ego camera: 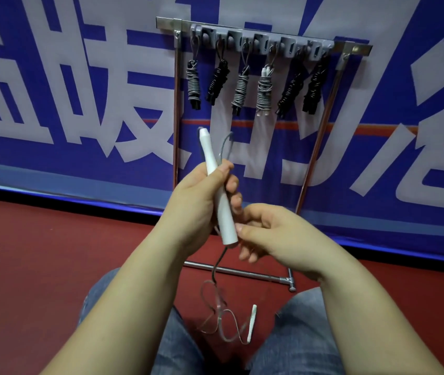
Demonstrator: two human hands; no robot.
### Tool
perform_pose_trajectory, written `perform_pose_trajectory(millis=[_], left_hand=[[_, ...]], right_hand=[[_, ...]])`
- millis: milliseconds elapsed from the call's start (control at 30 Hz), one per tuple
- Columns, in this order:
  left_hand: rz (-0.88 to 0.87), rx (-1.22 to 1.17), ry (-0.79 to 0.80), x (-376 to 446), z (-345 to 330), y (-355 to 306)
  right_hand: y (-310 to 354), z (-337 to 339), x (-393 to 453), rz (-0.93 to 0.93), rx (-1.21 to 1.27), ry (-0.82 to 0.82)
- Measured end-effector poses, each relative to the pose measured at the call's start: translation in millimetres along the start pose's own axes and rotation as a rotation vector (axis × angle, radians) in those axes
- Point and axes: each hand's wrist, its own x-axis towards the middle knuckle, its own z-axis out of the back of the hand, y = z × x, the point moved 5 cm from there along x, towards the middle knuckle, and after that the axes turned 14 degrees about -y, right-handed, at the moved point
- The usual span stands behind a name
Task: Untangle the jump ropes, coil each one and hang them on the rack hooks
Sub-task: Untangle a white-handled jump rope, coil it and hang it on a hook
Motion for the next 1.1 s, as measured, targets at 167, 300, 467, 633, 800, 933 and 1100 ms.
perform_pose_trajectory(millis=[167,300,467,633,800,933,1100], left_hand=[[0.035,-0.056,0.015,-2,-1,-3],[0.055,-0.098,0.020,-3,-2,-4],[0.039,0.027,0.036,1,2,-2],[0.097,0.428,0.158,-5,3,24],[0.073,0.608,0.220,-10,-4,31],[-0.010,0.435,0.044,-3,-1,19],[-0.055,0.253,-0.088,3,7,9]], right_hand=[[3,-6,-3,0.030,-0.051,0.064],[3,-5,0,0.079,-0.072,0.021],[4,6,4,0.098,0.094,-0.136],[7,33,9,0.081,0.489,-0.422],[7,48,9,0.101,0.606,-0.544],[1,33,8,-0.006,0.419,-0.358],[0,3,-1,0.014,0.073,-0.028]])
